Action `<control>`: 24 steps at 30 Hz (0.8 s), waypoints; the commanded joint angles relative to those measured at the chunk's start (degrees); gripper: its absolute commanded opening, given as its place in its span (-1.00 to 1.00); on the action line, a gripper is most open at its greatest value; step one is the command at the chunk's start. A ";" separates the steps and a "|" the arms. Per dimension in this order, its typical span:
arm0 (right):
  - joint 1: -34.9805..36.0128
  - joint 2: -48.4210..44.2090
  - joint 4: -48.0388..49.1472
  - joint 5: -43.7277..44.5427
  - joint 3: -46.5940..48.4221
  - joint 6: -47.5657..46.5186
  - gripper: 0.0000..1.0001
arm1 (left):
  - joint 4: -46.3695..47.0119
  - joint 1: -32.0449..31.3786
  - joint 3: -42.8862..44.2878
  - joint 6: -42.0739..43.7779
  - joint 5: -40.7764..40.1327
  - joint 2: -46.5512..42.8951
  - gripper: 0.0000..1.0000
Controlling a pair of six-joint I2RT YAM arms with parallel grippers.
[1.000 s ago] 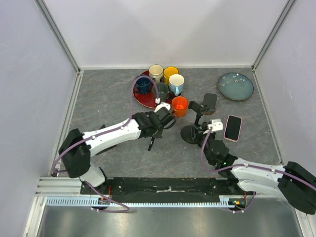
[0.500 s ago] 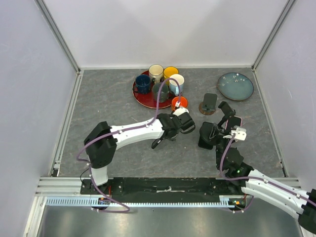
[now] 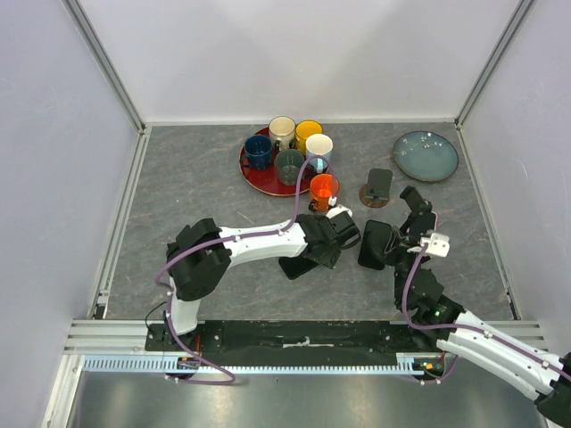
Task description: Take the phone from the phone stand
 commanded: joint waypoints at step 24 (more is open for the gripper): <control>0.07 23.62 14.95 -42.65 10.05 -7.94 -1.00 | 43.64 6.22 -34.36 5.22 12.87 -50.37 1.00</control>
